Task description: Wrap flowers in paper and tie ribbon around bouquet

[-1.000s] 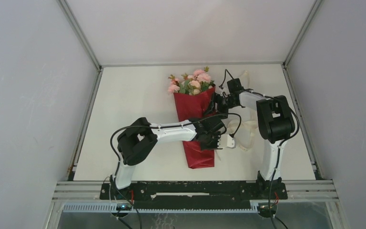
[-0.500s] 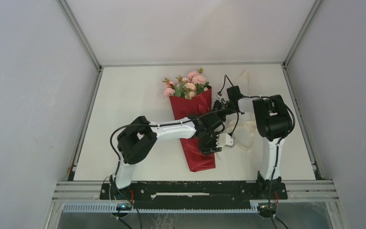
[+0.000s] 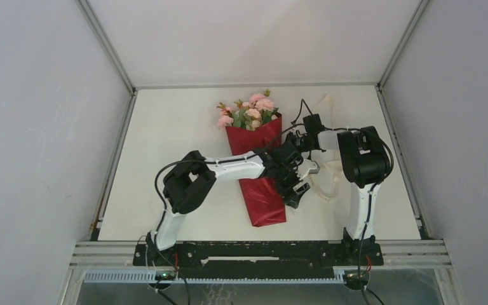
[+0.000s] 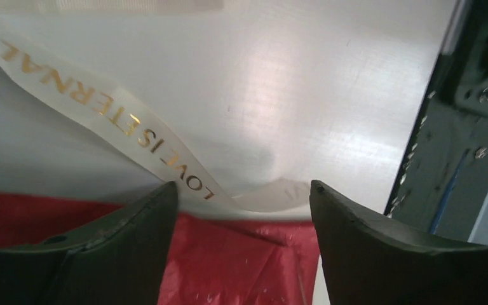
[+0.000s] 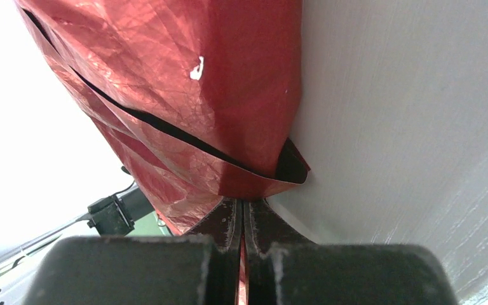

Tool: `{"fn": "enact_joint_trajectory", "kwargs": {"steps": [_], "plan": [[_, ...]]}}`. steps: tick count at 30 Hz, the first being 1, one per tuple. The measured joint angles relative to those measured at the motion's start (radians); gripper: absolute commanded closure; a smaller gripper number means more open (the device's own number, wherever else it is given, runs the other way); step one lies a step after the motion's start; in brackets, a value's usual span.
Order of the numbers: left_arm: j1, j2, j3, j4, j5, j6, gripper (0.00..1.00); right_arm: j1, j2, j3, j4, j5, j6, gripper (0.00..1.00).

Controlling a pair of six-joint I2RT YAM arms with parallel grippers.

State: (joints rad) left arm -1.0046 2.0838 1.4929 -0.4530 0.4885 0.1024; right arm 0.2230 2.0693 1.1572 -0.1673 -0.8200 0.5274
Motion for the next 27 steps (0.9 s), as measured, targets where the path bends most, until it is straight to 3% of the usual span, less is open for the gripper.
{"fn": "enact_joint_trajectory", "kwargs": {"steps": [5,7,11,12,18,27], "plan": [[-0.016,0.045,0.06,0.01,-0.085,-0.025,0.28,0.001,0.0,0.0,0.0,0.003,0.0,1.0],[-0.024,0.048,0.063,0.013,-0.126,-0.023,0.46,0.001,0.0,0.0,-0.001,0.005,0.0,1.0],[-0.035,0.049,0.061,-0.001,-0.183,0.005,0.95,0.001,-0.001,0.0,-0.001,0.006,0.0,1.0],[-0.039,0.049,0.06,-0.01,-0.188,0.014,0.99,0.001,-0.001,0.0,-0.001,0.006,0.002,1.0],[-0.077,0.029,0.056,-0.135,-0.134,0.15,1.0,0.002,-0.029,0.0,-0.019,0.019,0.02,1.0],[-0.206,-0.151,-0.107,-0.543,0.039,0.509,1.0,0.002,-0.131,0.0,-0.034,0.025,0.105,1.0]]}}
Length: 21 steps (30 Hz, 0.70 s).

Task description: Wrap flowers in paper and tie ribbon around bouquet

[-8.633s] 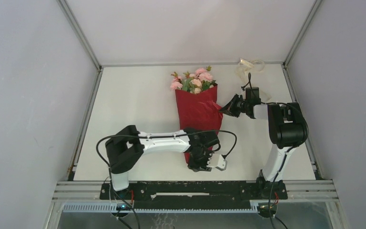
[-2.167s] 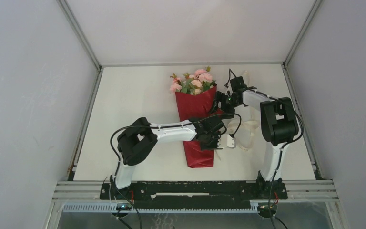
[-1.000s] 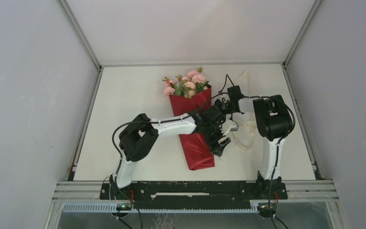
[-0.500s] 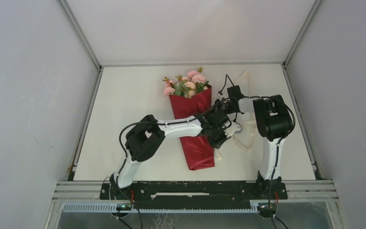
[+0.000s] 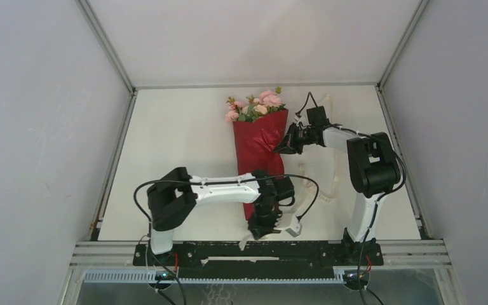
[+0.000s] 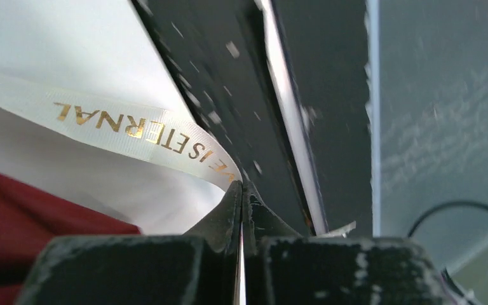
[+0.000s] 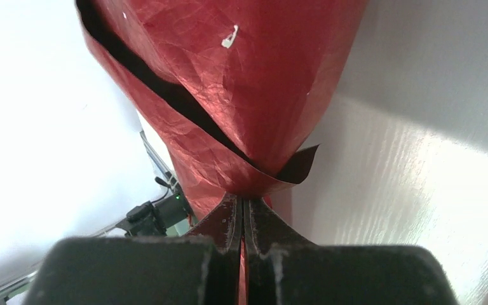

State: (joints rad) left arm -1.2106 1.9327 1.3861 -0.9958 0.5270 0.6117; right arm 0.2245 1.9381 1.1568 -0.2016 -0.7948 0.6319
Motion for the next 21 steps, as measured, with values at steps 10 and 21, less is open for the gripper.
{"fn": "enact_joint_trajectory", "kwargs": {"steps": [10,21], "plan": [[0.19,-0.141,-0.303,-0.102,-0.134,0.13,1.0,-0.002,-0.042,0.009,-0.043,0.0,0.011,1.0],[0.691,-0.126,-0.338,-0.098,-0.311,0.129,1.0,-0.002,-0.068,0.044,-0.148,0.006,-0.029,1.0]]}}
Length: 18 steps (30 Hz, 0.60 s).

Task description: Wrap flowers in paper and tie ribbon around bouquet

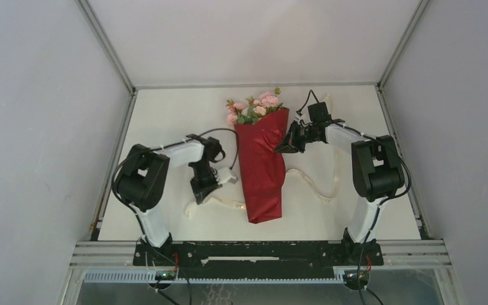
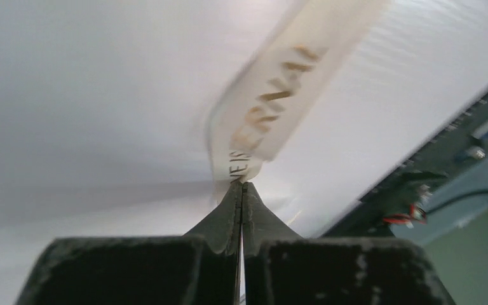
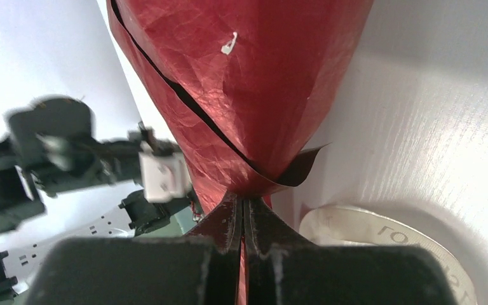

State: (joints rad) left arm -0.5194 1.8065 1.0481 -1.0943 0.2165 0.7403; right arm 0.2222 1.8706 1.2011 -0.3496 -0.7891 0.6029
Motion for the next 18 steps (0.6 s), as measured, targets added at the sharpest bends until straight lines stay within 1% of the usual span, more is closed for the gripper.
{"fn": "enact_joint_trajectory", "kwargs": {"steps": [3,6,10,12,15,18], "plan": [[0.105,0.013,0.074,0.036,-0.043,-0.027,1.0,0.001,0.0,0.0,-0.022,0.003,-0.016,1.0],[0.206,0.013,0.18,0.064,-0.069,-0.078,1.0,0.003,0.0,0.0,-0.042,0.007,-0.033,1.0],[0.349,0.009,0.371,0.089,-0.014,-0.179,1.0,0.012,0.0,0.0,-0.072,0.029,-0.057,1.0],[0.4,-0.013,0.429,0.103,0.03,-0.213,1.0,0.019,0.0,0.0,-0.079,0.041,-0.065,1.0],[0.427,-0.093,0.491,0.08,0.133,-0.242,1.0,0.033,0.0,-0.002,-0.078,0.056,-0.068,1.0],[0.392,-0.18,0.561,0.036,0.236,-0.255,1.0,0.05,0.0,-0.013,-0.072,0.07,-0.07,1.0]]}}
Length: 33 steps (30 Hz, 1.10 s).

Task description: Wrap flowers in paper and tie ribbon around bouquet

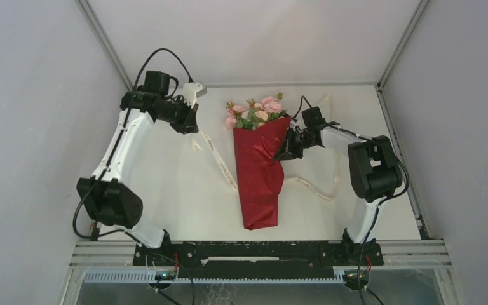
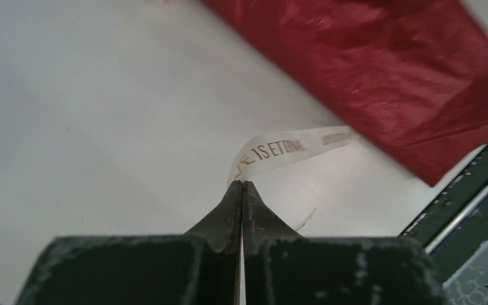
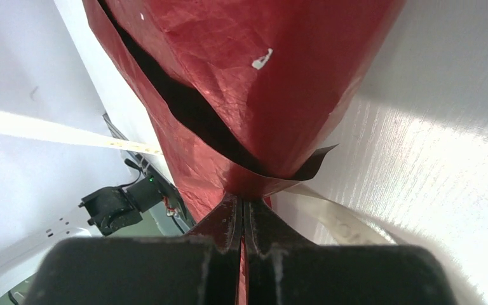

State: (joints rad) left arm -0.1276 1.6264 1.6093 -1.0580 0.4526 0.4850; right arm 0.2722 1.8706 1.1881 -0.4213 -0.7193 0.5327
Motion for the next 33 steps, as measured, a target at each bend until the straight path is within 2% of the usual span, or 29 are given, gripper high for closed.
{"fn": "enact_joint_trajectory", "kwargs": {"steps": [5,10,15,23,27,29,33], "plan": [[-0.101,-0.109,0.109,-0.041,0.117,-0.024,1.0,0.023,0.0,-0.04,0.024,0.02,0.005,1.0],[-0.187,-0.132,0.214,-0.084,0.205,-0.06,1.0,0.037,0.0,-0.069,0.04,0.036,0.012,1.0],[-0.183,-0.14,0.38,-0.064,0.201,-0.113,1.0,0.037,0.0,-0.069,0.04,0.04,0.01,1.0],[-0.182,-0.19,0.526,-0.034,0.171,-0.164,1.0,0.038,0.001,-0.069,0.039,0.046,0.004,1.0],[-0.198,-0.217,0.476,0.019,0.179,-0.193,1.0,0.041,0.006,-0.069,0.039,0.051,0.004,1.0],[-0.247,-0.221,0.365,0.061,0.174,-0.208,1.0,0.047,0.013,-0.069,0.04,0.062,0.003,1.0],[-0.374,-0.138,0.183,0.134,0.166,-0.233,1.0,0.056,0.023,-0.069,0.039,0.083,0.004,0.92]]}}
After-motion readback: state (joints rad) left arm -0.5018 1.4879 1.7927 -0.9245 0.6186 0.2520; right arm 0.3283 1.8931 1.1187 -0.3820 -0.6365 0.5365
